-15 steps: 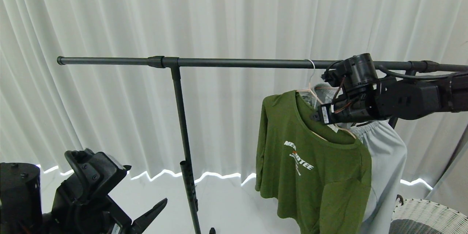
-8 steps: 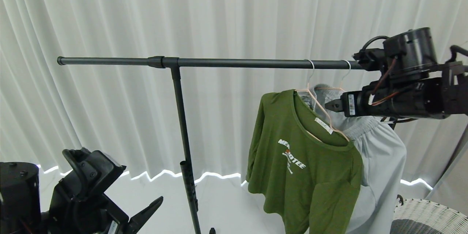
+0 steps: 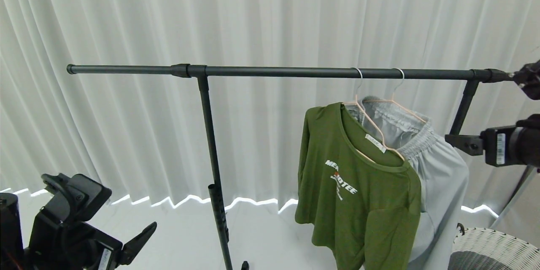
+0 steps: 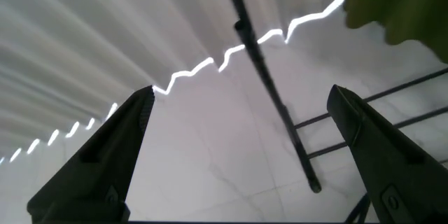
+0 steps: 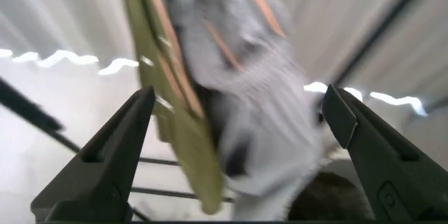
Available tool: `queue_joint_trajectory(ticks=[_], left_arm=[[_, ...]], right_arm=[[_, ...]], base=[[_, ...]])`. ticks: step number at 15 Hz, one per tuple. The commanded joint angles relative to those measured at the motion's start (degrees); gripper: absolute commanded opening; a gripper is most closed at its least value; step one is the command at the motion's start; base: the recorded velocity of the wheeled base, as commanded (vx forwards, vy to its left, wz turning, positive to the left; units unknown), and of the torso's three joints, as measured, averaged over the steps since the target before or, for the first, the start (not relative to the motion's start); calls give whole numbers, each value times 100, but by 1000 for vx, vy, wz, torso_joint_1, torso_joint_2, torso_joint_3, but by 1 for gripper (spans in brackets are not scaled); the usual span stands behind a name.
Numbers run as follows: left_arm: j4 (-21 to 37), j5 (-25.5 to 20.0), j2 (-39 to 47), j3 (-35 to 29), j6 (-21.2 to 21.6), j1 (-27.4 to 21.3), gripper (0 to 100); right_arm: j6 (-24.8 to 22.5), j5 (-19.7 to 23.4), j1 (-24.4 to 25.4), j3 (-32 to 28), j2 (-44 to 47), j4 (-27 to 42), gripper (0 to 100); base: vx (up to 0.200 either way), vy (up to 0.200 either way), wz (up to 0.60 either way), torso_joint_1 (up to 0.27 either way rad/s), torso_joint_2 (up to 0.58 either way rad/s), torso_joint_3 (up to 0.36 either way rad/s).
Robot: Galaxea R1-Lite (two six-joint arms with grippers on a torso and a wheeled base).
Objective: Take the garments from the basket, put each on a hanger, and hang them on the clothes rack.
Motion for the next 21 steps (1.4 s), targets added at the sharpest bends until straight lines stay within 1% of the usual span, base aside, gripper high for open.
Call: queue_joint_trajectory(ticks=[1, 4, 7, 8, 9, 10, 12, 14, 15, 16, 18, 19, 20, 21], left_arm=[[4, 0, -258, 116, -2, 338, 100], [4, 9, -768, 318, 16, 663, 100], [13, 17, -1497, 784, 25, 1059, 100], [22, 70, -1840, 959, 25, 1226, 100], [30, 114, -2007, 1056, 16, 1296, 100], [232, 140, -2605, 1126, -28, 1402, 100], [1103, 123, -3800, 1126, -37, 1498, 100], [2166, 140, -5189, 1126, -46, 1516, 100], [2553, 158, -5813, 1100, -63, 1516, 100], [2623, 202, -6033, 1047, -63, 1516, 100], [2597, 202, -6094, 1065, -125, 1516, 100], [2606, 202, -6094, 1065, -309, 1516, 100], [2606, 211, -6094, 1065, -634, 1516, 100], [2606, 220, -6094, 1091, -907, 1516, 100]], right_arm=[[-155, 21, -312, 550, -800, -14, 100], [-163, -23, -506, 928, -1231, 4, 100], [-260, -14, -875, 1394, -1705, 39, 100], [-330, -14, -1007, 1587, -1907, 47, 100], [-357, -14, -1077, 1710, -2022, 47, 100], [-427, -23, -1297, 2097, -2391, 83, 100], [-612, -23, -1824, 2633, -3129, 434, 100], [-708, -23, -2431, 2976, -3955, 1014, 100], [-708, -23, -2598, 3116, -4360, 1225, 100], [-708, -14, -2659, 3327, -4808, 1339, 100], [-787, 47, -2624, 3775, -5862, 1357, 100], [-822, 56, -2615, 4030, -6293, 1339, 100], [-840, 30, -2615, 4338, -6601, 1216, 100], [-805, 47, -2606, 4435, -6557, 891, 100]], base=[[-200, 0, 0, 7, 2, -2], [-200, 0, 0, -10, -1, 7], [-200, 0, 0, 1, -2, -1], [-200, 0, 0, -7, -2, 2], [-200, 0, 0, 2, 2, 2], [0, 0, 0, 0, 0, 0], [0, 0, 0, 0, 0, 0], [0, 0, 0, 0, 0, 0], [0, 0, 0, 0, 0, 0], [0, 0, 0, 0, 0, 0], [0, 0, 0, 0, 0, 0], [0, 0, 0, 0, 0, 0], [0, 0, 0, 0, 0, 0], [0, 0, 0, 0, 0, 0]])
